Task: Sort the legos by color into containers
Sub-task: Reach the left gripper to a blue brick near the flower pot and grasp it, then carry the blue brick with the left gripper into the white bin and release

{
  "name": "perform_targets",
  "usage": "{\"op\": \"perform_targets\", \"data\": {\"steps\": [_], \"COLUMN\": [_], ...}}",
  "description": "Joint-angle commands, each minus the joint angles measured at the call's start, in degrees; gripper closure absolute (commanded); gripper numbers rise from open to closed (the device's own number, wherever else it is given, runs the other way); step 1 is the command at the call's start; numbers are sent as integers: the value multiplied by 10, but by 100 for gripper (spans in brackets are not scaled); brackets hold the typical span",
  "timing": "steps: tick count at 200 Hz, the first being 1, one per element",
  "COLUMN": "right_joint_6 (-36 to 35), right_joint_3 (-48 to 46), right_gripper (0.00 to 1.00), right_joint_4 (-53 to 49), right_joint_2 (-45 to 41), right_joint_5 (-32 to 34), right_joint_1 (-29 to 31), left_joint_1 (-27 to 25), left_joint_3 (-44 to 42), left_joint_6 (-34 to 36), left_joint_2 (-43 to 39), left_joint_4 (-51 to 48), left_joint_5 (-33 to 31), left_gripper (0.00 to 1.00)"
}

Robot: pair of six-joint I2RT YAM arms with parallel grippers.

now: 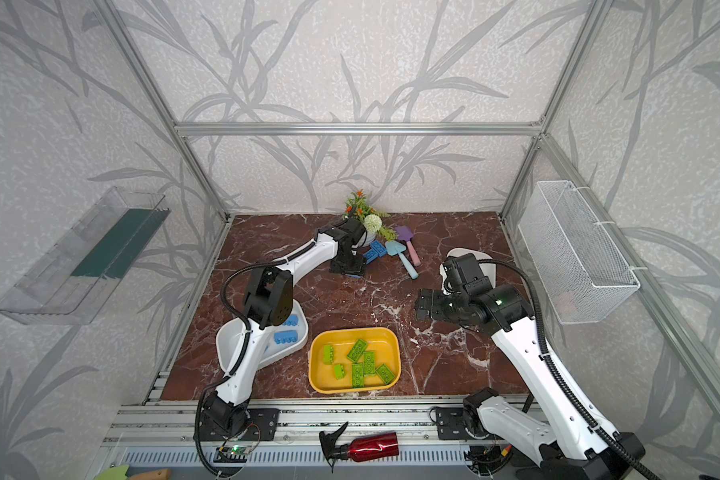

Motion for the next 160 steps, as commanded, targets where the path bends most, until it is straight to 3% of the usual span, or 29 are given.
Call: {"op": "perform_targets", "data": {"steps": [1,65,107,160], "right_joint_6": [-4,-16,-26,-61], "right_joint_3": [10,7,-5,4], "right_gripper": [1,1,1,1], "right_joint_4": [-10,-7,21,45], "right_joint_2": [-10,-20,-14,12], "right_joint_5": [8,4,-24,-53], "right_joint_1": [-2,-3,-3,-2], "left_joint_1": [-3,-4,-4,-4], "left_joint_3": [-7,-26,-109,-287], "left_joint_6": [-2,-14,-23,-74], "left_joint_2": [10,-33,-134,-328], "left_joint_4": [-19,-29,-22,-4], "left_joint_5": [-13,-32,-65,-108], "left_gripper": [29,54,56,55]}}
